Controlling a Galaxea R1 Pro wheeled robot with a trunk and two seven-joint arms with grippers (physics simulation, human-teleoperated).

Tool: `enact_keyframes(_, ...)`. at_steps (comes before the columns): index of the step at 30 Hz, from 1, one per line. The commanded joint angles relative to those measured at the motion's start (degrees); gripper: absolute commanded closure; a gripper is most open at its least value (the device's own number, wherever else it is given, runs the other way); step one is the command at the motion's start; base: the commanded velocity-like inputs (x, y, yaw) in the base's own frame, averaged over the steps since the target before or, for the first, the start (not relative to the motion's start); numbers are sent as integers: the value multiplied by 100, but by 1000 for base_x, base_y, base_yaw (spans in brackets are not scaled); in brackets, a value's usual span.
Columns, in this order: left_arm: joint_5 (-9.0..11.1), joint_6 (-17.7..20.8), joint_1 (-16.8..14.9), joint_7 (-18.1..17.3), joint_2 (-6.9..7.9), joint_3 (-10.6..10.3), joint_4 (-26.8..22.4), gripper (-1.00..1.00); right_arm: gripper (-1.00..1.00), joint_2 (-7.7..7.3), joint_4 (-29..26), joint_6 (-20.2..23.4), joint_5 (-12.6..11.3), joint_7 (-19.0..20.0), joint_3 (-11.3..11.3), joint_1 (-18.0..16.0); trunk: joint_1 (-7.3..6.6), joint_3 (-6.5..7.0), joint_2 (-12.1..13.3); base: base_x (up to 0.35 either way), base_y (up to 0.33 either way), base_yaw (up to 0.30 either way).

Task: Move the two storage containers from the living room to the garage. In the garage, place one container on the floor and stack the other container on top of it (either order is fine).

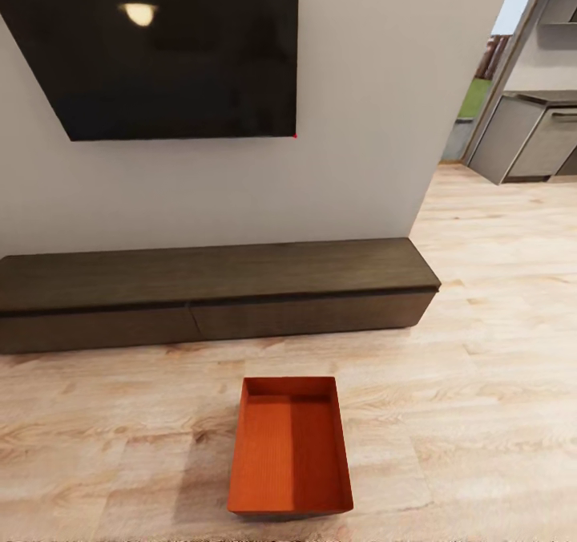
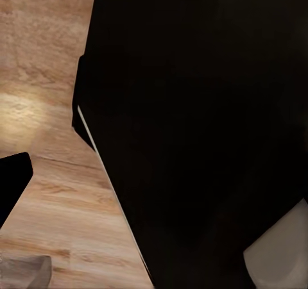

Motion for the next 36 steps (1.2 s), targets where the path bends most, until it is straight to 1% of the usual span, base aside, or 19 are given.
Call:
enact_keyframes(1, 13, -12, -1, -2, -3, 37, 0, -100, -100, 3, 15, -27, -43, -2, 48, -4, 0, -13, -2, 0, 0, 0)
enact_keyframes(36, 13, -12, -1, 1, -2, 37, 0, -100, -100, 3, 15, -27, -42, -2, 48, -4, 0, -333, -2, 0, 0, 0)
